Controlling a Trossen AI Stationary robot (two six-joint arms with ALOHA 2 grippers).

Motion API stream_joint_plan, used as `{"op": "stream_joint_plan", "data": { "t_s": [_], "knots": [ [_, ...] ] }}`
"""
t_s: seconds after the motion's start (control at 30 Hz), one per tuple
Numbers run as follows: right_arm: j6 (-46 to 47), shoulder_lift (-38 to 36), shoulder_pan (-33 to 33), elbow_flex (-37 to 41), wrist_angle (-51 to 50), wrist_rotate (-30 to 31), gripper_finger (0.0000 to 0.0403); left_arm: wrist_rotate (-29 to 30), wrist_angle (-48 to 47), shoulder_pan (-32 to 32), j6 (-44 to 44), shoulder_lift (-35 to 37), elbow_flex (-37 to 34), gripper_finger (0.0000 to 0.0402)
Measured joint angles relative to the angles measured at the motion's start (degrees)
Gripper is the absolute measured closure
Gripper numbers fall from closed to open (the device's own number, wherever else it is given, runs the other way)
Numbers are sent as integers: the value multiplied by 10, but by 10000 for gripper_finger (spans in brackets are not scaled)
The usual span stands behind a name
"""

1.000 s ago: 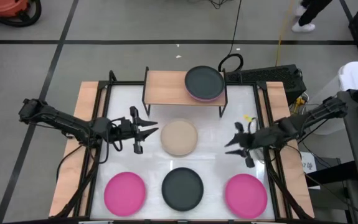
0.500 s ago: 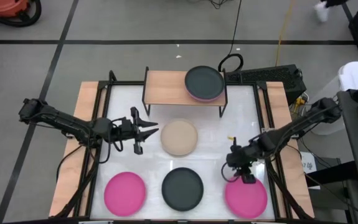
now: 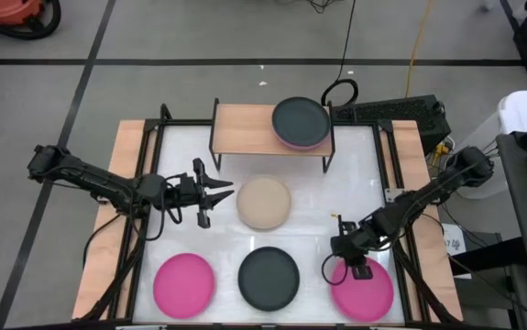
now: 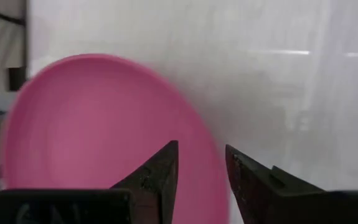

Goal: Place and stack plates onto a shelf
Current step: Put the right pink plate on the shelf

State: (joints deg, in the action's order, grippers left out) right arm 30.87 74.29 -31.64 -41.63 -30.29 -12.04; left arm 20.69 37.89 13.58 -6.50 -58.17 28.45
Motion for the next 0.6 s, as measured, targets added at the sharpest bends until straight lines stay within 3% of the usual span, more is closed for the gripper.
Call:
{"op": "stream_joint_plan", "data": {
  "t_s": [0.43,0.6],
  "knots": [
    [45,19,0,59,42,13,291,0,-5,-1,8,0,0,300],
    [44,19,0,63,42,13,327,0,-5,-8,11,0,0,300]
  ]
}}
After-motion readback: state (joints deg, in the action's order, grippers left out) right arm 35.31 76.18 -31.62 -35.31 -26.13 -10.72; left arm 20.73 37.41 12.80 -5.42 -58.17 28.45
